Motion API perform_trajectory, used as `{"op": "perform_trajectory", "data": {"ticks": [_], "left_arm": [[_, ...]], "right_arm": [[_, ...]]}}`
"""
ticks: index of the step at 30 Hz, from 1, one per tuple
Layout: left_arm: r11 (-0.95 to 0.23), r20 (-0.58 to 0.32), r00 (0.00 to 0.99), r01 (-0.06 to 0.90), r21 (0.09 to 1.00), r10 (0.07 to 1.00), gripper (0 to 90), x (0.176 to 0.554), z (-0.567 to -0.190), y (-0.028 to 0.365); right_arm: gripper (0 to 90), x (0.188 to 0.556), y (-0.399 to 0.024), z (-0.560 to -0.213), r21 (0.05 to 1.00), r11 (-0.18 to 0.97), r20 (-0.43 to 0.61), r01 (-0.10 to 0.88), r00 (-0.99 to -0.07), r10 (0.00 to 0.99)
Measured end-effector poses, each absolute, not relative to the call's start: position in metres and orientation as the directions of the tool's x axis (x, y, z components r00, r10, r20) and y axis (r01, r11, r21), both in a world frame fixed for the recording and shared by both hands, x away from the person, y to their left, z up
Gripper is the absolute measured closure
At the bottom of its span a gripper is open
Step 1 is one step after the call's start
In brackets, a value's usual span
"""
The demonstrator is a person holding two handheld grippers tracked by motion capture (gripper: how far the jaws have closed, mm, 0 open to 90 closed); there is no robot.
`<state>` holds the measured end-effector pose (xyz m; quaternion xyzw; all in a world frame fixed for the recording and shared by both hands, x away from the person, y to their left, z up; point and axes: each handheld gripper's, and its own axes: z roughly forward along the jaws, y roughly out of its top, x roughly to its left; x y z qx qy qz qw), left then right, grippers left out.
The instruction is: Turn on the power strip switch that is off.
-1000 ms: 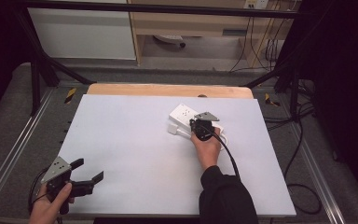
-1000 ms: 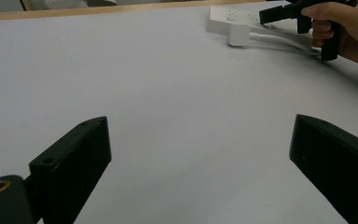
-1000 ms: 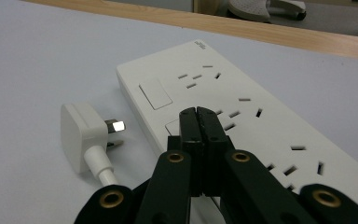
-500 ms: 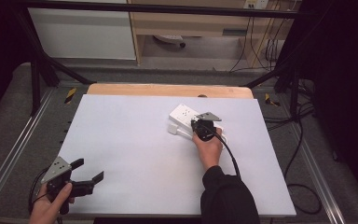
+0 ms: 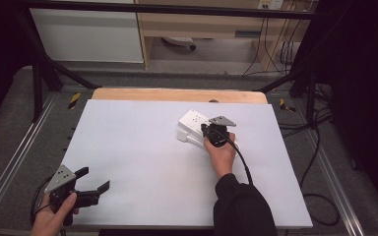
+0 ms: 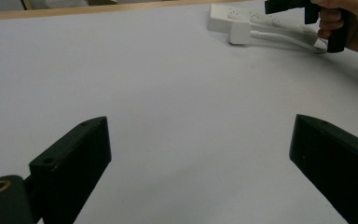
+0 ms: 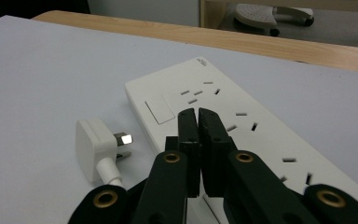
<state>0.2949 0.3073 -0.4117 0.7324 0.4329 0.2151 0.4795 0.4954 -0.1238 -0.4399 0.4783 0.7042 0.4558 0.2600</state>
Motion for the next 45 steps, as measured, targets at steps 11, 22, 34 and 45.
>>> {"op": "perform_trajectory", "data": {"ticks": [11,22,34,45], "left_arm": [[-0.168,-0.097,0.534,0.425,0.89,0.84,5.5,0.295,-0.412,0.308],[-0.168,-0.098,0.532,0.429,0.888,0.841,5.5,0.295,-0.412,0.308],[-0.169,-0.096,0.53,0.429,0.888,0.843,5.5,0.295,-0.412,0.308],[-0.169,-0.095,0.53,0.428,0.888,0.843,5.5,0.295,-0.412,0.308]], "right_arm": [[75.5,0.497,-0.13,-0.433,0.897,0.095,0.095,0.432,-0.398,0.912],[40.5,0.497,-0.138,-0.425,0.884,0.04,0.16,0.466,-0.382,0.91],[11.0,0.498,-0.139,-0.415,0.872,0.077,0.135,0.484,-0.388,0.912],[5.1,0.492,-0.144,-0.405,0.874,0.111,0.102,0.472,-0.403,0.91]]}}
